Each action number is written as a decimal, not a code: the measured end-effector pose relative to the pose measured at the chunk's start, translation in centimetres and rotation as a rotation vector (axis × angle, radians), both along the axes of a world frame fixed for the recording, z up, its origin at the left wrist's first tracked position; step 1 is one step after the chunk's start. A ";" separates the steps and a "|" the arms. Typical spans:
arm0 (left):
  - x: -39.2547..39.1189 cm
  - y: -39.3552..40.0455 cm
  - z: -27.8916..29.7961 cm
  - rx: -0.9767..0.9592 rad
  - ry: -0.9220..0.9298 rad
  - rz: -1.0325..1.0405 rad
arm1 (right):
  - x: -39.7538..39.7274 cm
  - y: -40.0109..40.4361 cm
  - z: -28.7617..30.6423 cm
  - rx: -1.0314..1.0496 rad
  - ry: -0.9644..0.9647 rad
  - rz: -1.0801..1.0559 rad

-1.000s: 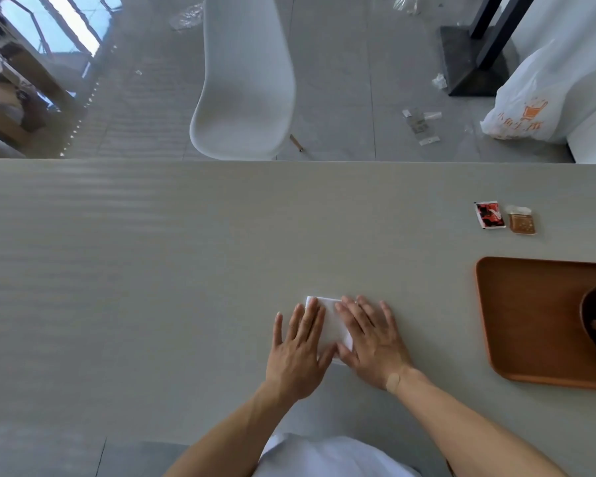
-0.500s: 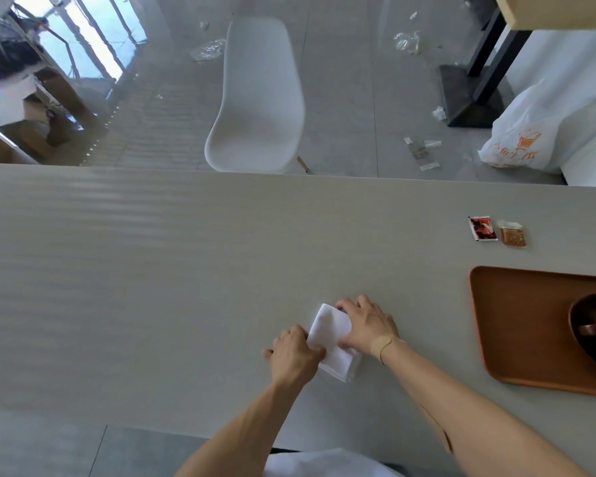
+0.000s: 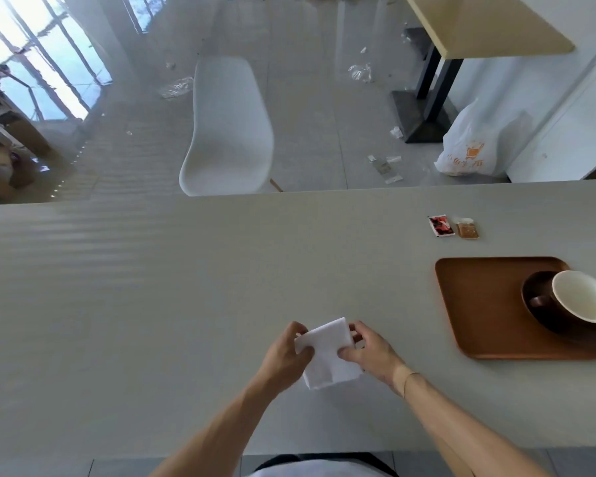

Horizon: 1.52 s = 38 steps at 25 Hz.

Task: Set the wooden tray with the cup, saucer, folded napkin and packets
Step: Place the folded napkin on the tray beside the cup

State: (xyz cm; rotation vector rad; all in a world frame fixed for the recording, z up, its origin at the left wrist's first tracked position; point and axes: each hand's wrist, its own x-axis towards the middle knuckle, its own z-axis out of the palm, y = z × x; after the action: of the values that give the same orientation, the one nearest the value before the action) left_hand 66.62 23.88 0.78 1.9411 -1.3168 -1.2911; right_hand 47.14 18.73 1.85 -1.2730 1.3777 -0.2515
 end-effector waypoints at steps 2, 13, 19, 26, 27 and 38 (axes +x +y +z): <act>0.1 0.4 0.6 0.003 0.201 0.047 | -0.1 1.5 1.0 0.029 -0.094 -0.089; -0.7 4.3 2.2 0.144 0.705 0.096 | -3.2 8.3 4.0 0.077 -0.308 -0.462; -3.0 5.0 3.1 0.085 0.704 0.016 | -5.8 9.5 4.9 0.054 -0.315 -0.471; -8.7 2.6 2.5 0.068 0.568 -0.032 | -12.0 8.6 4.7 0.019 -0.302 -0.455; -9.9 2.2 2.3 0.071 0.553 -0.039 | -13.3 8.3 4.5 0.023 -0.302 -0.459; -25.0 -2.1 1.4 0.121 0.400 0.124 | -27.0 1.7 2.6 -0.049 -0.103 -0.333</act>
State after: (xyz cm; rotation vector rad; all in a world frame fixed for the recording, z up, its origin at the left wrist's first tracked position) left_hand 41.57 21.82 2.16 1.6915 -0.9262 -1.6212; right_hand 20.15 20.44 4.42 -1.0497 1.4975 -0.5747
